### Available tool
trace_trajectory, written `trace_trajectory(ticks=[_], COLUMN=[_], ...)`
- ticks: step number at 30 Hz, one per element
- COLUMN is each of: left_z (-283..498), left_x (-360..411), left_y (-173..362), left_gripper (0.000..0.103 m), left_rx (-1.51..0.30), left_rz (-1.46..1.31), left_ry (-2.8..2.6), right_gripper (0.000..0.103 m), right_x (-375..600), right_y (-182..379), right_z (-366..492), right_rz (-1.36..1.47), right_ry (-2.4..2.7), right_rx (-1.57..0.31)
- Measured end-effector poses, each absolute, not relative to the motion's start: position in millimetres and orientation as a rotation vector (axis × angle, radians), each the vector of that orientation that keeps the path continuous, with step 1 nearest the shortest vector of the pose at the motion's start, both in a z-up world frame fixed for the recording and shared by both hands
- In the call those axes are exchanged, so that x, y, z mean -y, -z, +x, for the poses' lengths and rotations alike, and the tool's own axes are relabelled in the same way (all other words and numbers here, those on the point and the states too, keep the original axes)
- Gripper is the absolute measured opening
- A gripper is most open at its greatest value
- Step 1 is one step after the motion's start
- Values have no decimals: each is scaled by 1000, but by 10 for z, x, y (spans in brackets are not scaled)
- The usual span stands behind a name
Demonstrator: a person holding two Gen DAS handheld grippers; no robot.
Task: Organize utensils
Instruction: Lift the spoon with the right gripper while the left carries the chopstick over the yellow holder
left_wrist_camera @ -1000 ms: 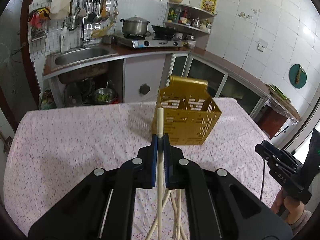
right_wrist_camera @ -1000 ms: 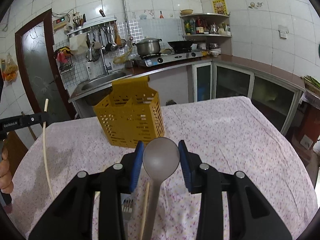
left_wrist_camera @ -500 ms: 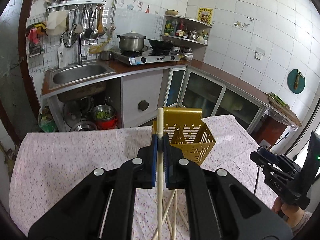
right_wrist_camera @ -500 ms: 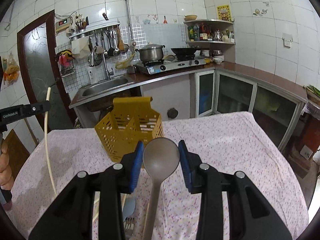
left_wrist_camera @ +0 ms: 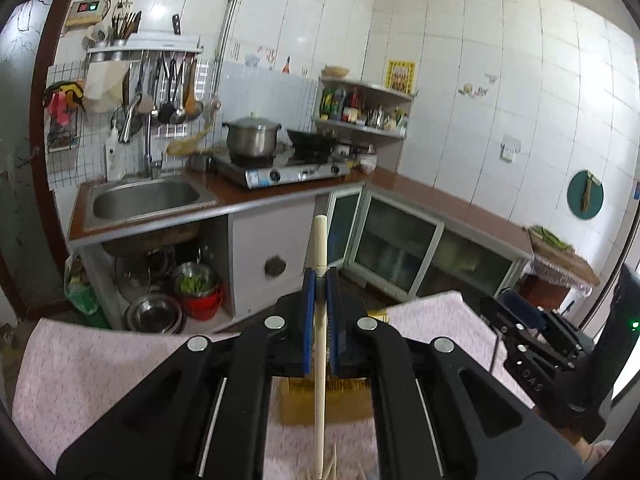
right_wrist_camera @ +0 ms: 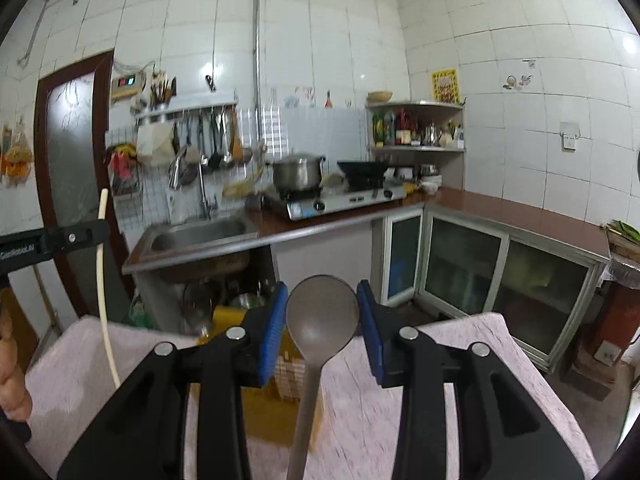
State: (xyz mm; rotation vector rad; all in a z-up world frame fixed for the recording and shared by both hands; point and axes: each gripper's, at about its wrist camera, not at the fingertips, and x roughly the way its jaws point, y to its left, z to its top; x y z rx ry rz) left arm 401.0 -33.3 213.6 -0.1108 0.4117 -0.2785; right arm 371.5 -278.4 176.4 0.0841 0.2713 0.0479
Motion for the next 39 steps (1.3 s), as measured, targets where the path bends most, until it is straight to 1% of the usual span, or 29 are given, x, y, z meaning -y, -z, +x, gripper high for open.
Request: trace_trajectory(ticks=[5, 9, 12, 14, 26, 39], left_z=[4216, 4322, 4369, 4408, 4523, 4488], left_x=[406, 479, 558, 591, 720, 622], left_y=[-2175, -2193, -2178, -2112, -1359, -991], left_gripper=[4, 4, 4, 4, 4, 4], left_rx=[-352, -256, -196, -186, -227, -318], left_rz=[-107, -107, -92, -94, -29, -39], left_ry=[261, 264, 259, 272, 253, 224], right_gripper=[36, 36, 36, 36, 36, 37], right_x=[2752, 2787, 2788, 2749, 2612, 2586], right_y=[-1793, -1771, -1722, -1688, -1229, -852], right_z=[4002, 4211, 4335, 4395, 4571, 4359], right_rz=[73, 110, 134, 135, 67, 48], right_ry=[-17, -5, -15, -24, -59, -75], right_rx=[-185, -120, -96, -89, -64, -118])
